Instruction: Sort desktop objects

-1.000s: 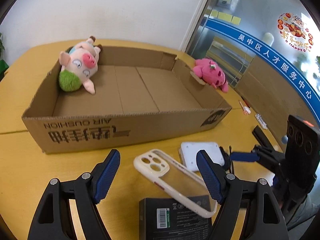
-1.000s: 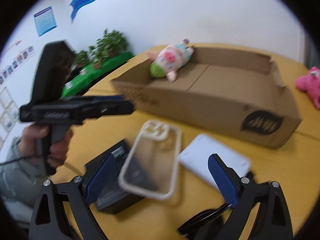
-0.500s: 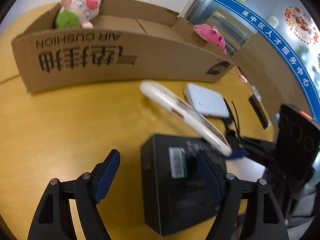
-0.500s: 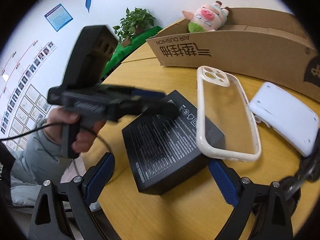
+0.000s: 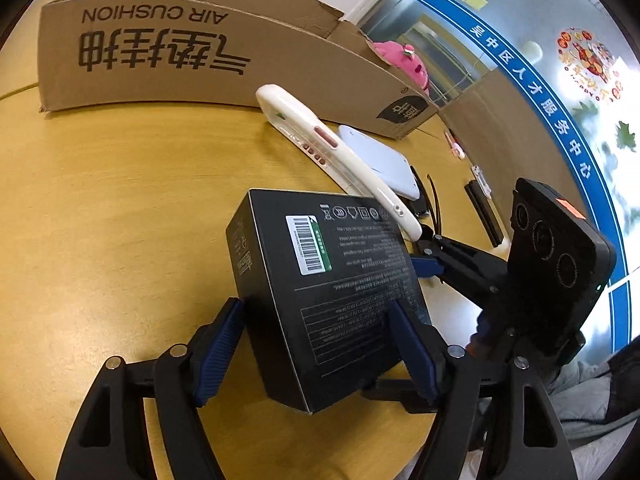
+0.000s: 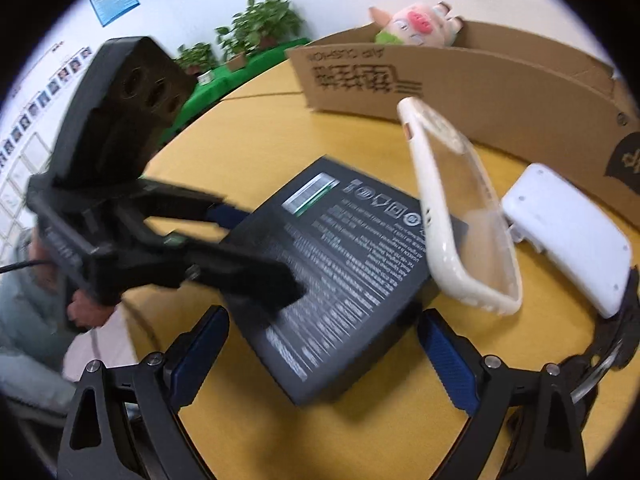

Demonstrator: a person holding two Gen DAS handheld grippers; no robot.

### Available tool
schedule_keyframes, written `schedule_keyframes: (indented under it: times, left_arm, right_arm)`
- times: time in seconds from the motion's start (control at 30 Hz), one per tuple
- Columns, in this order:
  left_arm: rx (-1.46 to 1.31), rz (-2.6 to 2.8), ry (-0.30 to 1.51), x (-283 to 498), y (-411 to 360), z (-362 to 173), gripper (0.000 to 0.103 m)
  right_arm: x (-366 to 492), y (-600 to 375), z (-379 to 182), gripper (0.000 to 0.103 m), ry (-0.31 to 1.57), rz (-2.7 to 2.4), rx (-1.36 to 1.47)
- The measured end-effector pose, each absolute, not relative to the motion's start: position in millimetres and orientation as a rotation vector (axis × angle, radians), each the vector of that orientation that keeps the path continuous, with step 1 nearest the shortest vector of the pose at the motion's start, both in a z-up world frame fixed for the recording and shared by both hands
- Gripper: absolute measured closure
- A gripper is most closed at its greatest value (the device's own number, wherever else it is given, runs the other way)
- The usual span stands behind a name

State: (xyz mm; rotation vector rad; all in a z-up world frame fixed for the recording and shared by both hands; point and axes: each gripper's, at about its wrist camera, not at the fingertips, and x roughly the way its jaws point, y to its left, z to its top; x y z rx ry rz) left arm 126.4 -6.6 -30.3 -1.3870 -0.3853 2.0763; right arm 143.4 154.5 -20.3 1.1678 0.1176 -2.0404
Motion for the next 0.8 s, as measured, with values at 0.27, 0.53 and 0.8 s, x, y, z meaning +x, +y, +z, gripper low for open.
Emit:
schedule_keyframes:
  times: [0.27,0.53,0.8]
  left_arm:
    - [-1.283,2.208,-0.283,137,-8,0,0.029]
    - [-1.122,2.361,-0.246,149,-31,61,0.029]
    - [-0.901,2.423,-0.183,128,-20,130,0.028]
  right_arm:
    - [162,134,-11,0.007,0.344,-2.159,1.060]
    - [163,120,40,0.007,0.348,-2.214,0.850]
    - [137,121,107,0.007,0.389,-2.324,0.657]
